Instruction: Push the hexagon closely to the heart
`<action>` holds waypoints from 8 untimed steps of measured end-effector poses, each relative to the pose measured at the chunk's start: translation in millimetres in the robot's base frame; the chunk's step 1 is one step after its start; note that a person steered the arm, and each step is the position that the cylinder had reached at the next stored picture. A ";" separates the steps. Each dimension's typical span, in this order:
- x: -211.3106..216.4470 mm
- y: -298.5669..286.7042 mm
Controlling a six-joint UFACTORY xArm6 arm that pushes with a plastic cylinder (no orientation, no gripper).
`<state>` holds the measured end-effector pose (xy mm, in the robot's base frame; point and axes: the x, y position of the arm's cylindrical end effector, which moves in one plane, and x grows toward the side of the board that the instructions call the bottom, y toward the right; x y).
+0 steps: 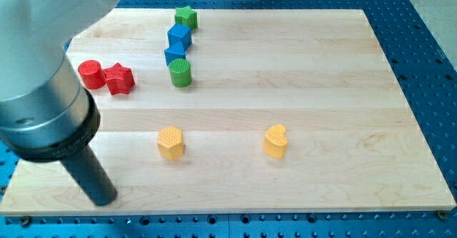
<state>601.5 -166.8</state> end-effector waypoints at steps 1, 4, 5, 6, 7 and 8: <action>-41.4 3.0; -68.5 74.8; -57.8 65.9; -62.1 73.5; -65.2 97.9; -56.4 111.3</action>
<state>545.1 -55.5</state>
